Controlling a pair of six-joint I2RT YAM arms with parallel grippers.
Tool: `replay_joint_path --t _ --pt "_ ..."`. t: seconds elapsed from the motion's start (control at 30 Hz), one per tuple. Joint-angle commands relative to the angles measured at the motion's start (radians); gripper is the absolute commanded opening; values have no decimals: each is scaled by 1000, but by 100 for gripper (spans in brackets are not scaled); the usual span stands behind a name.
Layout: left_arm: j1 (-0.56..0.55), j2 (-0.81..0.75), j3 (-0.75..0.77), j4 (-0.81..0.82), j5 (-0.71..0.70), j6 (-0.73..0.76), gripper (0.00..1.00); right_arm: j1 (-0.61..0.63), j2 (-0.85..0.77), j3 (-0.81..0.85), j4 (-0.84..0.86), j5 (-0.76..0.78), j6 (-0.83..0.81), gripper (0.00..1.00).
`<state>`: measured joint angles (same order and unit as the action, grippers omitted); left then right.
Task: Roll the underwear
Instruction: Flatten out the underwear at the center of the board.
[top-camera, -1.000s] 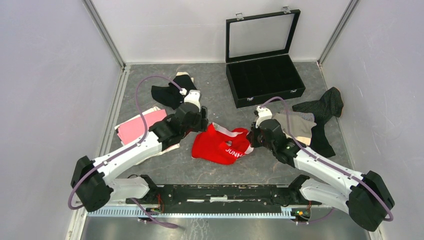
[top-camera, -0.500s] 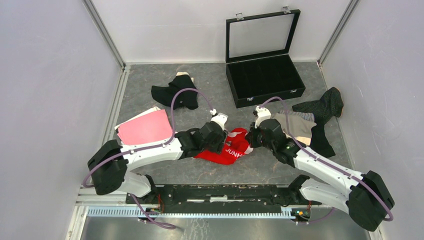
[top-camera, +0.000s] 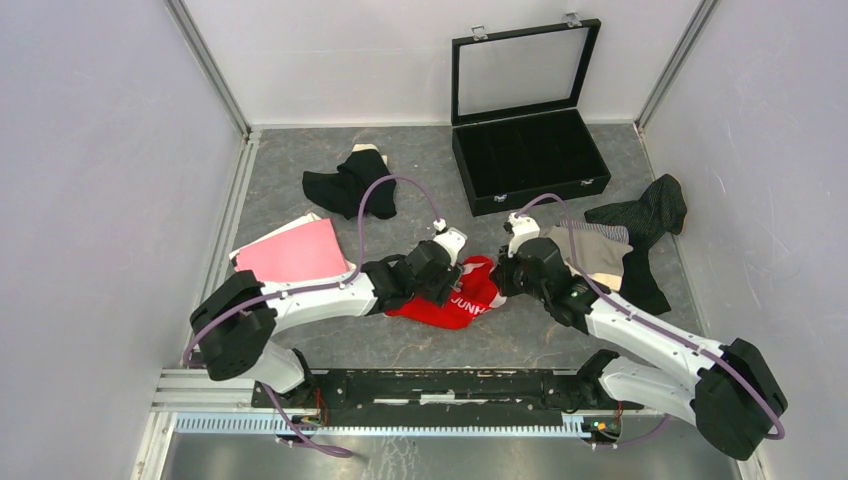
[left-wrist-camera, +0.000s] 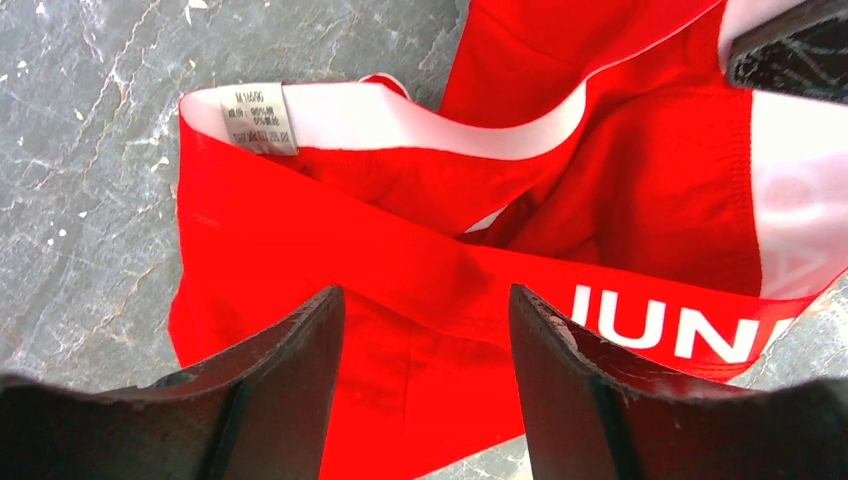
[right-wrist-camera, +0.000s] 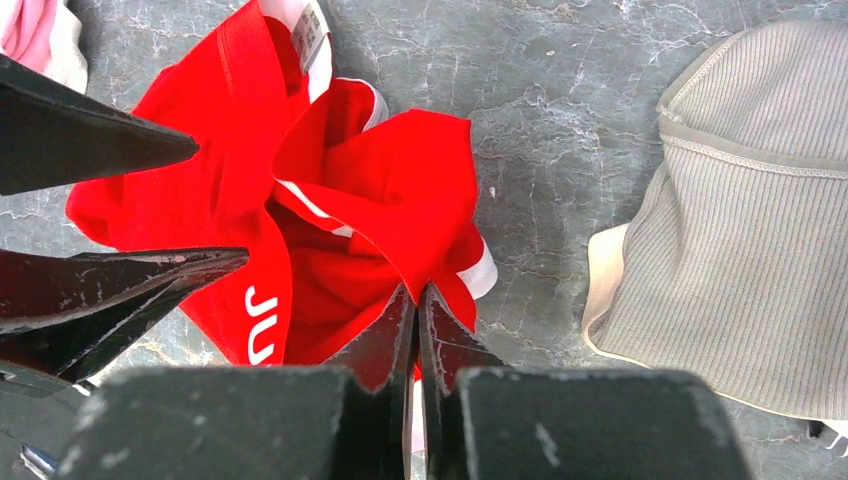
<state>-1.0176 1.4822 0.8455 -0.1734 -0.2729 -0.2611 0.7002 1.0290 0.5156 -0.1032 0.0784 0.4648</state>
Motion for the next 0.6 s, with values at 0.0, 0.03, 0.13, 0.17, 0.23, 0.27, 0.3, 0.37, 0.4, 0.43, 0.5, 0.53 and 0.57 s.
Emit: replay_joint_path --t 0.0,0.03,0.13,0.17,0.23,0.27,0.3,0.37,0.4,0.43,0.5,0.53,0.57 --pt "18 26 6 83 39 68 68 -1 12 15 36 -13 -18 6" --pt "24 36 5 90 45 69 67 -1 14 15 37 -15 -19 6" --pt "37 68 8 104 75 73 63 -2 14 14 37 -18 -22 6" --pt "39 77 10 108 84 72 63 -1 14 14 36 -16 -25 6" --pt "42 96 9 115 95 70 62 0 15 12 33 -16 -28 6" --pt "42 105 9 118 99 69 61 -1 14 11 32 -13 -28 6" --pt "42 111 10 118 100 69 58 -1 12 11 32 -13 -28 6" --pt "44 129 15 112 98 66 51 -2 13 8 34 -11 -28 6" --pt "44 136 20 105 96 65 47 -1 14 8 33 -10 -26 6" --pt "45 140 27 100 94 63 42 -1 15 8 34 -10 -26 6" --pt "45 140 37 91 91 60 28 -1 16 8 33 -10 -24 6" --pt "45 136 40 90 87 56 18 0 16 6 33 -9 -24 6" --pt "45 131 43 88 81 52 11 0 15 5 33 -8 -21 6"
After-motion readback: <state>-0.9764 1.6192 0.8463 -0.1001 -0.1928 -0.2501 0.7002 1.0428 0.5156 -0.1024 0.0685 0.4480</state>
